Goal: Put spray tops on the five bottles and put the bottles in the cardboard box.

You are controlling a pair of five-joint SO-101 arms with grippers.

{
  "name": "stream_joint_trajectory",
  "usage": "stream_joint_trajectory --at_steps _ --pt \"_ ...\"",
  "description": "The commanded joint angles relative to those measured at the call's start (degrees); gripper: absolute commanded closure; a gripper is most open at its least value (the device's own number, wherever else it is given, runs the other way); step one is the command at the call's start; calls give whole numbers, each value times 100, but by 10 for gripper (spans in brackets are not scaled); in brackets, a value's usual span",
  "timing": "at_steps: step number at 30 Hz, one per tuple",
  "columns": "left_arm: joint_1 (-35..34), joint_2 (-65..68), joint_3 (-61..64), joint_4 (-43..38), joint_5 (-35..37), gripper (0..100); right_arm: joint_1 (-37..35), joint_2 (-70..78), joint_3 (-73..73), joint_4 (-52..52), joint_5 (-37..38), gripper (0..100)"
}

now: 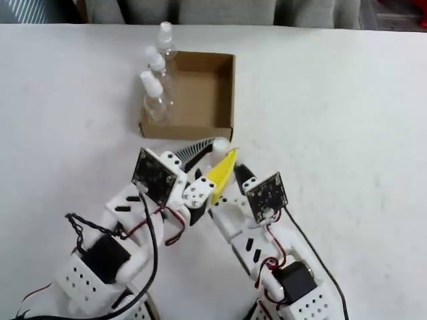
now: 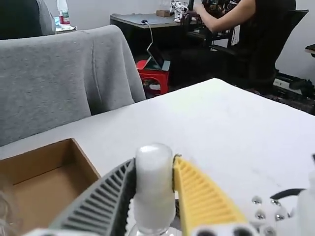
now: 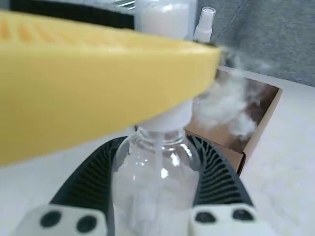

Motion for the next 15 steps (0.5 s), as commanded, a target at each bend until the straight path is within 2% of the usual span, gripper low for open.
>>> stream_joint_trajectory --at_steps 1,5,15 --pt "-110 -48 9 62 -18 790 92 -40 -88 -13 62 982" --pt "-224 -48 0 308 -18 702 92 -40 -88 -13 62 982" --pt "-444 -48 -185 343 -18 617 92 -40 -88 -13 62 982"
